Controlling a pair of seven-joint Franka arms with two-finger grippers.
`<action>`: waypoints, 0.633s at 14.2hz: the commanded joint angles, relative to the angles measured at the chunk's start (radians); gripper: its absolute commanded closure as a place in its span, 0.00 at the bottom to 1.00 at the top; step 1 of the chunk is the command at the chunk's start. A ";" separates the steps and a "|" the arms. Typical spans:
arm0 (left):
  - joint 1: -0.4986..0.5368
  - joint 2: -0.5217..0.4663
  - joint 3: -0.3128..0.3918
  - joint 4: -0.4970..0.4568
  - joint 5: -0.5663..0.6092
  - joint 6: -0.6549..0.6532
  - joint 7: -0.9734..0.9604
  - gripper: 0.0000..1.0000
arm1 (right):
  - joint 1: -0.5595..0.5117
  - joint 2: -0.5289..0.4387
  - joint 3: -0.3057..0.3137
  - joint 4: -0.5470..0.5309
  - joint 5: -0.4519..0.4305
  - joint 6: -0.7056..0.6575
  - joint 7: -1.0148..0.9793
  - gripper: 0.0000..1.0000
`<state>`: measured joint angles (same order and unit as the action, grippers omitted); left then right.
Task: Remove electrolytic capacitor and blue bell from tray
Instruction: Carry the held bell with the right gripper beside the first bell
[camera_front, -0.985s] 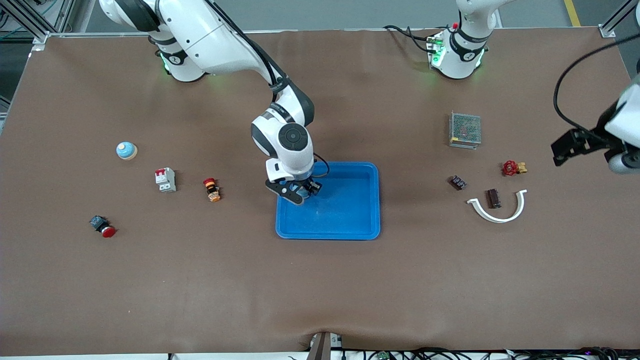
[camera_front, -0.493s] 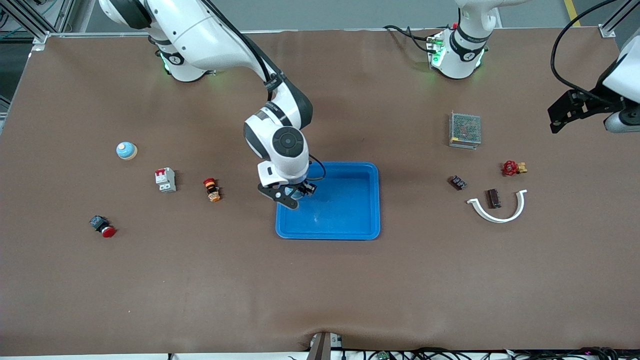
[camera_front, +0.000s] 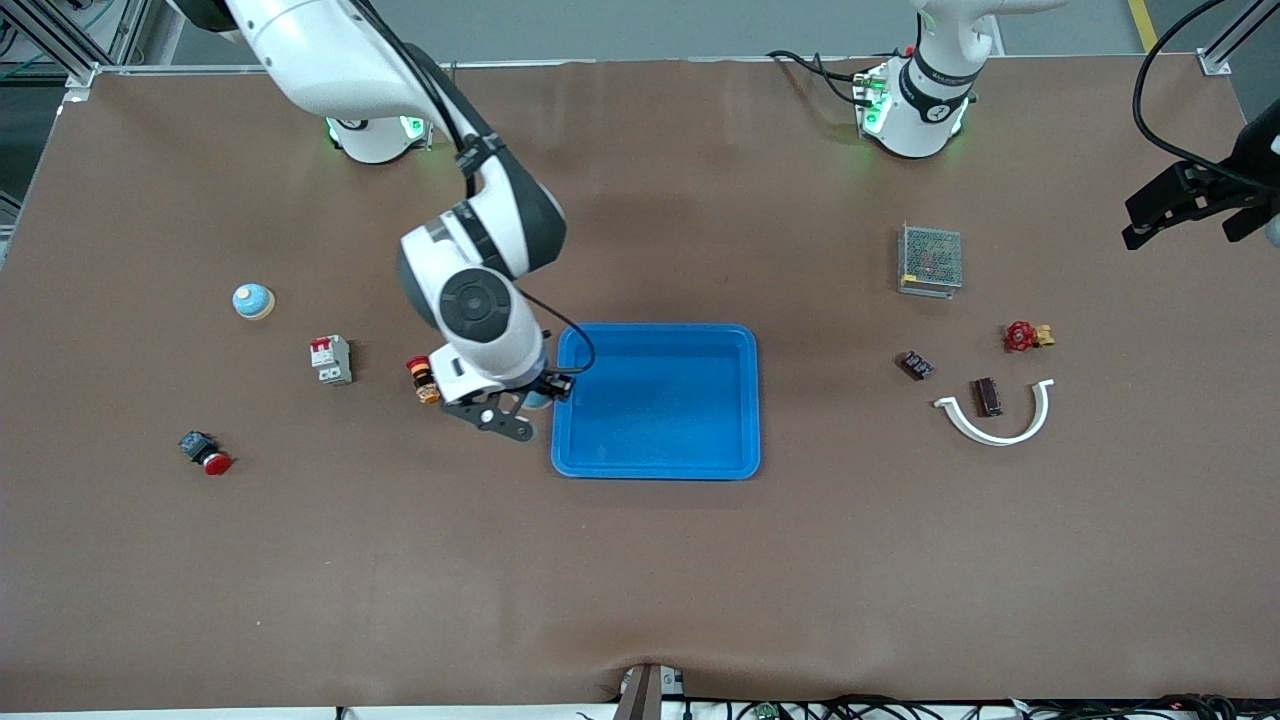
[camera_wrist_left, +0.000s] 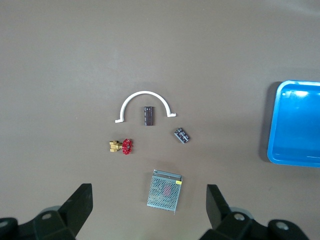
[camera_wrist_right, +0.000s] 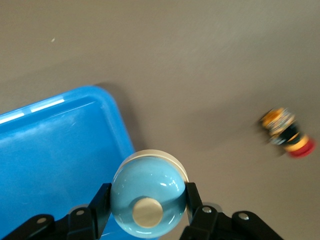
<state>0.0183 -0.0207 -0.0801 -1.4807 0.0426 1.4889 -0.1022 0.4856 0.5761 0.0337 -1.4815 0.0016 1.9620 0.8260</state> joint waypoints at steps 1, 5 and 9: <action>-0.009 -0.018 0.006 -0.021 -0.013 -0.006 -0.005 0.00 | -0.070 -0.030 0.009 -0.014 0.008 -0.031 -0.141 1.00; -0.008 -0.015 0.006 -0.020 -0.010 -0.006 -0.005 0.00 | -0.146 -0.076 0.005 -0.031 -0.029 -0.066 -0.281 1.00; -0.006 -0.010 0.002 -0.020 -0.010 -0.006 -0.005 0.00 | -0.258 -0.142 0.005 -0.129 -0.051 -0.045 -0.468 1.00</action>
<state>0.0156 -0.0206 -0.0804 -1.4934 0.0425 1.4889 -0.1027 0.2856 0.4999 0.0215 -1.5246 -0.0369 1.9004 0.4353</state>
